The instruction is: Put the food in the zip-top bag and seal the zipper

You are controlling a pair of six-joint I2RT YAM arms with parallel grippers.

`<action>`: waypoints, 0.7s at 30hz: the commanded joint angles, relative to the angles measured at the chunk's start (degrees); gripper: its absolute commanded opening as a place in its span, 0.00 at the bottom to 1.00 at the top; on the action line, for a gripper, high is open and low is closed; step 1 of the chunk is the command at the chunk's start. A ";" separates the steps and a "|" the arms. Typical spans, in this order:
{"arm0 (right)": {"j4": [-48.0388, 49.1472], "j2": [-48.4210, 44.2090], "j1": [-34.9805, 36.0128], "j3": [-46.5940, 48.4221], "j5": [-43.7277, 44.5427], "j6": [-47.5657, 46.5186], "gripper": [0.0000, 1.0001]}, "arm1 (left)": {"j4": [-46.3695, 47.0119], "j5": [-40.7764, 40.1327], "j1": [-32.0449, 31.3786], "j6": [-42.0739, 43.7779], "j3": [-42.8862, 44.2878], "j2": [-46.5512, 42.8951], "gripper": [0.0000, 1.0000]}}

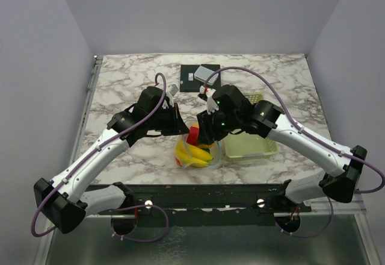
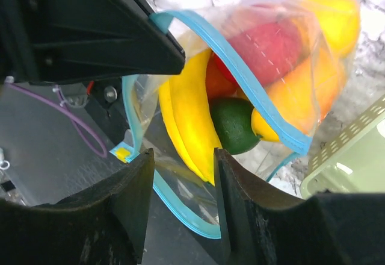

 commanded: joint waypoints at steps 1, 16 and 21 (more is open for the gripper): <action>0.49 1.77 0.64 -2.84 -3.89 -0.39 0.49 | -0.02 -0.10 -0.14 0.75 1.61 0.48 0.00; 9.44 7.72 2.27 -10.33 -2.77 0.17 0.57 | 0.03 0.75 -0.16 0.77 1.80 0.77 0.00; 12.54 8.84 2.27 -11.44 -4.22 -0.47 0.60 | 0.11 0.85 -0.16 0.56 1.54 0.55 0.00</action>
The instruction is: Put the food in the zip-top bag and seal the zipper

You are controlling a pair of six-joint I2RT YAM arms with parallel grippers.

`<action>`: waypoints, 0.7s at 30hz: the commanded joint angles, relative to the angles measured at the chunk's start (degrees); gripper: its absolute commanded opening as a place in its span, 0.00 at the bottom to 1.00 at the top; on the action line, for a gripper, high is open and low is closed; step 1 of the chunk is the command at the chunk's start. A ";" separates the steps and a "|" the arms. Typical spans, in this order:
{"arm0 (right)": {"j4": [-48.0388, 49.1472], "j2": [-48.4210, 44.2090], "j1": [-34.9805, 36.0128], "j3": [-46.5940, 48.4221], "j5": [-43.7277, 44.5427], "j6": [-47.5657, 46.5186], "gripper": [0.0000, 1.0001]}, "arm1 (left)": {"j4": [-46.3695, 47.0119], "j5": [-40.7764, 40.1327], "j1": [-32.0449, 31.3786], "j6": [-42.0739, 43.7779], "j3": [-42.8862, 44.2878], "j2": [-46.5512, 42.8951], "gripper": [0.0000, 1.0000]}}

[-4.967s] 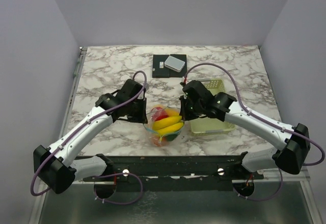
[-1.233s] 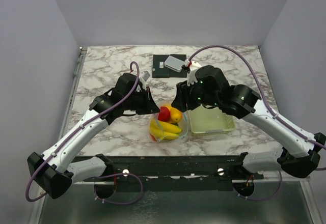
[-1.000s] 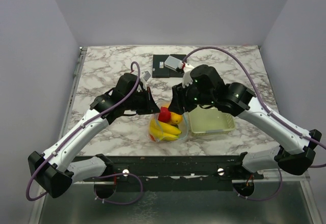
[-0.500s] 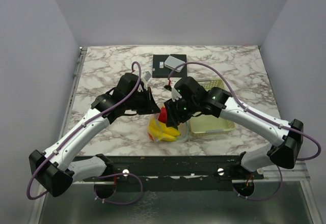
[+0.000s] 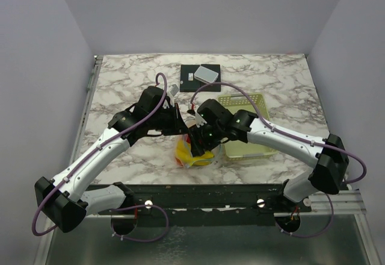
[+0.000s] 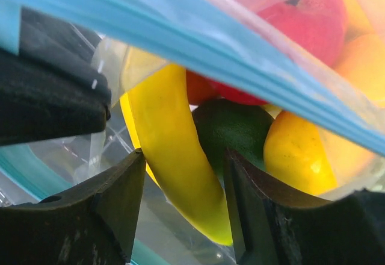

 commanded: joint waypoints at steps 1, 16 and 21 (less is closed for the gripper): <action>4.97 1.77 0.40 -0.96 -2.13 -0.74 0.60 | 0.11 0.80 -0.16 0.52 1.38 -0.21 0.00; 2.14 -2.40 0.48 0.44 -1.88 -1.24 0.01 | 0.11 -0.34 -0.14 0.07 0.40 -1.38 0.00; -0.92 -5.85 0.45 2.23 -4.21 -1.97 0.01 | 0.11 -1.23 -0.16 -0.01 0.72 -1.32 0.00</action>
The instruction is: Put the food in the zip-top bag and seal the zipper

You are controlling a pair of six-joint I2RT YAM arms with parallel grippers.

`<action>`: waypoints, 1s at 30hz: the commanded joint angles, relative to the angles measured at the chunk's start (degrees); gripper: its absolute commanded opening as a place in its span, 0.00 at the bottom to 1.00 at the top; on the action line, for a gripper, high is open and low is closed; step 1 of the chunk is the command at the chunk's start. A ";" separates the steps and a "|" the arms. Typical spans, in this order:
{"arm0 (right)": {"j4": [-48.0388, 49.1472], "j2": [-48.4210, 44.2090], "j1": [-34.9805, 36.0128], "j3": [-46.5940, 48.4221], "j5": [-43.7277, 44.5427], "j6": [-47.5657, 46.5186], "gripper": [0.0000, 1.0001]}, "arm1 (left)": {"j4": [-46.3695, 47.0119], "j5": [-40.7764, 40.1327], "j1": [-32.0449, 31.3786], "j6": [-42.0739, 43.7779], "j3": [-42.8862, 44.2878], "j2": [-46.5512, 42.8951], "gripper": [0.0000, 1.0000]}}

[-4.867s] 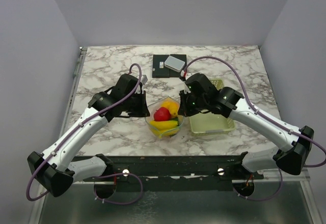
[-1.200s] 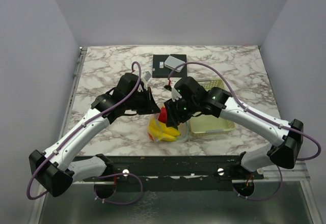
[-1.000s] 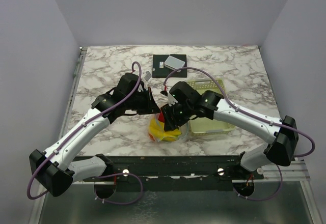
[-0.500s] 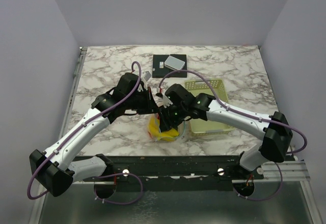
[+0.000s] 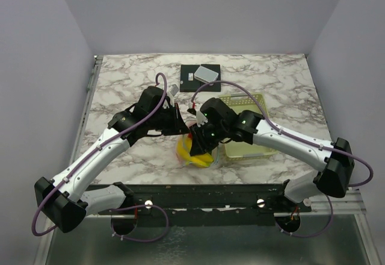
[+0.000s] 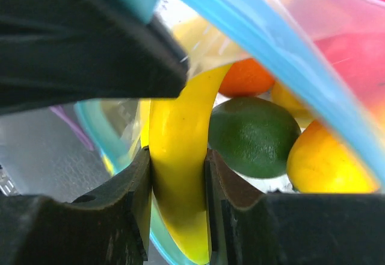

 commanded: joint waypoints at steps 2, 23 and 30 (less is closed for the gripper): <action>-4.30 -5.25 0.33 2.94 -2.06 -0.88 0.01 | 0.02 -1.49 -0.16 -0.12 0.76 -1.18 0.00; -2.95 -14.33 0.33 -5.07 20.25 17.32 0.01 | 0.63 -2.81 -0.16 -2.98 2.26 -2.44 0.00; 2.66 -13.16 0.32 -6.42 26.64 23.84 0.01 | 1.77 -0.34 -0.16 -3.64 1.47 -2.77 0.00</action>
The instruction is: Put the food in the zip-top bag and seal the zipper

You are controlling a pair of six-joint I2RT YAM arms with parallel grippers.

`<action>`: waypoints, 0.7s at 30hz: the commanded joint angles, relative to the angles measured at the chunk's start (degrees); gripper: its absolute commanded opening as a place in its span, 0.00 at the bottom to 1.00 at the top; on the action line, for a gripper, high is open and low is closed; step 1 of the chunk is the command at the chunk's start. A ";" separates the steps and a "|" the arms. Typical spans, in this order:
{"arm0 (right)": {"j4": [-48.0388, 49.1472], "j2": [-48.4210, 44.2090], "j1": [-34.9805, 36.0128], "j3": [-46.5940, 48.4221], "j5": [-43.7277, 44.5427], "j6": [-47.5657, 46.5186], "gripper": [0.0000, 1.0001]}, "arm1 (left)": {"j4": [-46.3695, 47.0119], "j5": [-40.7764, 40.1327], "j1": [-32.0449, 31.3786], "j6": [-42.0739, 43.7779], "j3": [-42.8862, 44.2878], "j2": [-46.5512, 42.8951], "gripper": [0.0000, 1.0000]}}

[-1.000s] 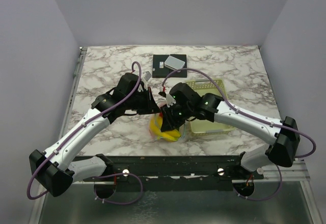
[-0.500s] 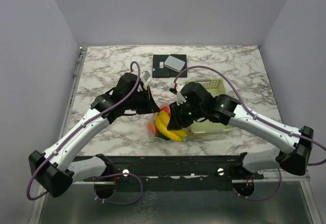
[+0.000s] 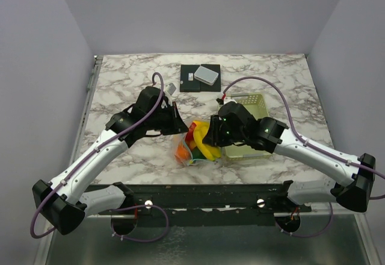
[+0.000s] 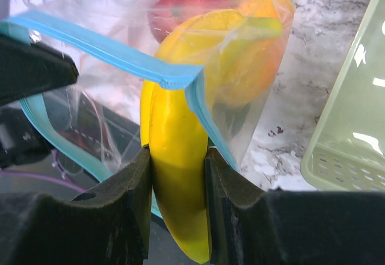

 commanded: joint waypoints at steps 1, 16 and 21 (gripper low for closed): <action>5.88 0.38 0.15 -1.07 7.98 6.07 0.01 | 2.04 1.40 -0.16 -1.29 1.10 -1.83 0.00; 16.59 5.78 0.22 -3.13 8.00 11.76 0.01 | 6.26 1.90 -0.16 -4.24 -2.25 -3.01 0.00; 18.35 5.58 0.57 -5.38 7.58 12.50 0.12 | 8.76 1.16 -0.16 -6.02 -2.93 -2.80 0.00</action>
